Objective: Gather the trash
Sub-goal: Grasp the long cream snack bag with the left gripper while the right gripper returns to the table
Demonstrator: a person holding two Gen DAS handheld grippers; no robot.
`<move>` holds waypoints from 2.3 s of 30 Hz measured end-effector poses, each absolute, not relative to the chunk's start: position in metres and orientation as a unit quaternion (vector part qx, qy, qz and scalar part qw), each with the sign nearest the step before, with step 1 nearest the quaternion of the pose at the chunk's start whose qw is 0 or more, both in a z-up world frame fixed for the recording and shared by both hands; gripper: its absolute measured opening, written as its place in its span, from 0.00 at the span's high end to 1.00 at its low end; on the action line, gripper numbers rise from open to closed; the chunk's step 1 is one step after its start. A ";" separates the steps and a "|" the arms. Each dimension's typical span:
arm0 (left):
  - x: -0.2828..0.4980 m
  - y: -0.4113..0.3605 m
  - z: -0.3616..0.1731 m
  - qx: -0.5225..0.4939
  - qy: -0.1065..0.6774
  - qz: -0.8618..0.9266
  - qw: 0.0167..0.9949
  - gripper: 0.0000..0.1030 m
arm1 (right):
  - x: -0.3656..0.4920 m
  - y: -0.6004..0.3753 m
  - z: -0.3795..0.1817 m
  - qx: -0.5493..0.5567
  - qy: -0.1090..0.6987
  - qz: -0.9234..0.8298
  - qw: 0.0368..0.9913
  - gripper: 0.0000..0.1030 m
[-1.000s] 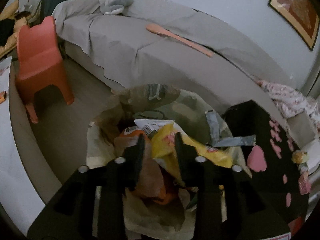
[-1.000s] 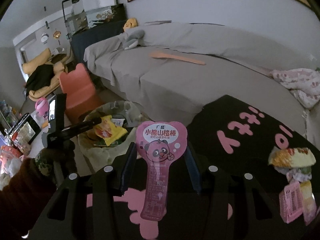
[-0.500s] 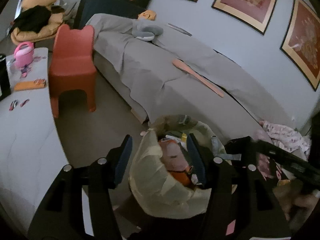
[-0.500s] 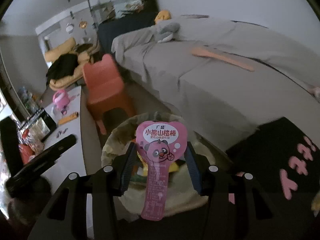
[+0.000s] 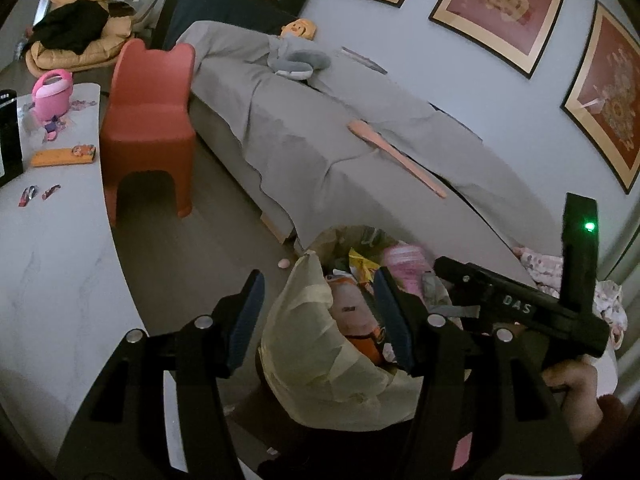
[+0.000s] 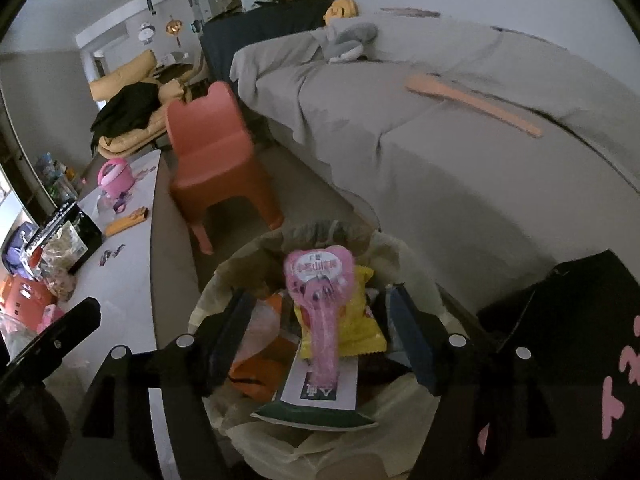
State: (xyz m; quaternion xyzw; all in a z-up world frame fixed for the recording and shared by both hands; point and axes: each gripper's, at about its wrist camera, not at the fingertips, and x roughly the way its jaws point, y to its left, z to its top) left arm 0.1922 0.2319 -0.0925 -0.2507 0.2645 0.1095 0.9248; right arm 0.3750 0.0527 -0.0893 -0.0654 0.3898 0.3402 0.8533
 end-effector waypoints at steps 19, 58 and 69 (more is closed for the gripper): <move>0.199 0.171 -0.078 -0.212 0.281 0.047 0.935 0.37 | 0.293 -0.113 -0.049 -0.027 0.353 0.250 0.901 0.27; 0.380 -0.369 -0.138 0.238 0.387 -0.435 0.778 0.54 | 0.175 -0.475 -0.115 0.055 0.404 -0.069 0.911 0.21; 0.329 -0.240 -0.099 0.076 0.418 -0.382 0.821 0.66 | 0.201 -0.479 -0.107 0.071 0.391 -0.053 0.916 0.20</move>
